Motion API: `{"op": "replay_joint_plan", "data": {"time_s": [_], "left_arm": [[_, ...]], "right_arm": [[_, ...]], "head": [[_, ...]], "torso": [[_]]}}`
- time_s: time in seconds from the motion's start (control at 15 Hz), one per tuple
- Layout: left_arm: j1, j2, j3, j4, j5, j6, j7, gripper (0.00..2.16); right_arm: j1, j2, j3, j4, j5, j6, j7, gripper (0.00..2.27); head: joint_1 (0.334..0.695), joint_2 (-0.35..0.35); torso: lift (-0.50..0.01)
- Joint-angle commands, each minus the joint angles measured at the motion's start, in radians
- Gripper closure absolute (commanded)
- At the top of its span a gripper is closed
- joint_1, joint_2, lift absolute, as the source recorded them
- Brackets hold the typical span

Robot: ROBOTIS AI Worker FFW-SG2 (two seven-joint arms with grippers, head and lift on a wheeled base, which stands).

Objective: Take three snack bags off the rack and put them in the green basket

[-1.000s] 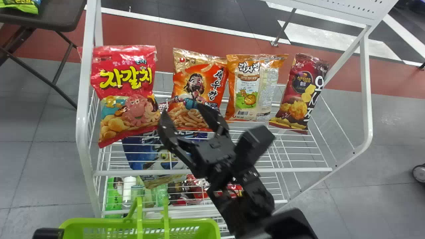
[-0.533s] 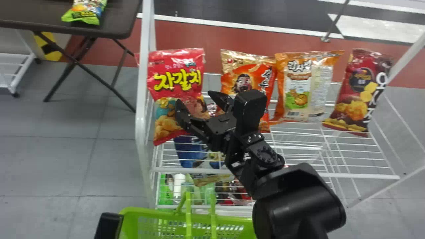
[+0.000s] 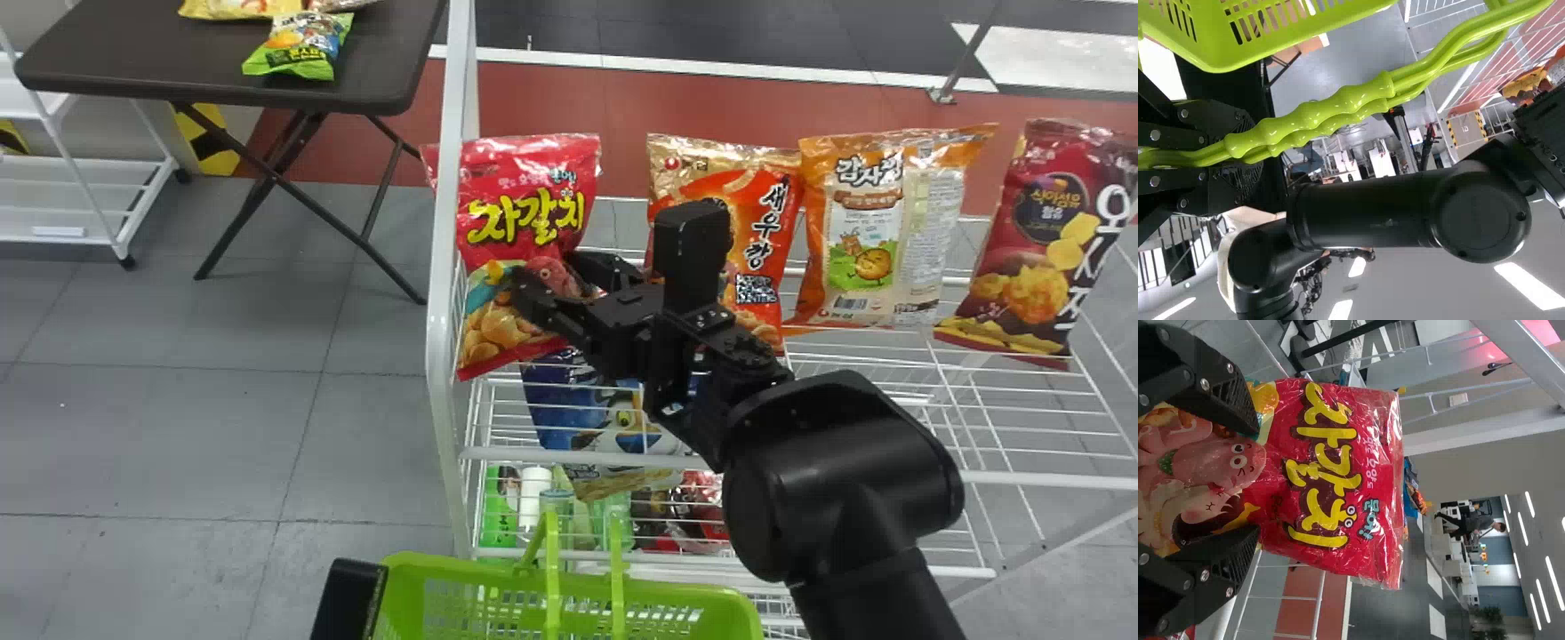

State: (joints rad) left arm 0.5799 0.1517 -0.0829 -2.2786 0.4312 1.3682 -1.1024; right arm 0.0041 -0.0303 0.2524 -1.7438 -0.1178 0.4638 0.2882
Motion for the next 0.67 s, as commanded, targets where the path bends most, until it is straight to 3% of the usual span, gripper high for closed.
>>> {"op": "replay_joint_plan", "data": {"time_s": [0.0,0.33,0.6], "left_arm": [[0.001,0.0,0.005,0.001,0.006,-0.001,0.0,1.75],[0.006,-0.003,-0.005,-0.006,0.006,-0.004,-0.002,1.75],[0.008,-0.009,-0.003,-0.007,0.003,-0.01,0.001,1.75]], "right_arm": [[0.047,-0.005,0.001,-0.039,0.009,-0.078,0.015,2.24],[0.159,-0.019,-0.039,-0.198,0.006,-0.063,0.032,2.24],[0.341,-0.03,-0.107,-0.465,-0.002,0.017,0.058,2.24]], "head": [[0.695,-0.064],[0.695,-0.077],[0.695,-0.12]], "torso": [[-0.023],[-0.023],[-0.023]]}}
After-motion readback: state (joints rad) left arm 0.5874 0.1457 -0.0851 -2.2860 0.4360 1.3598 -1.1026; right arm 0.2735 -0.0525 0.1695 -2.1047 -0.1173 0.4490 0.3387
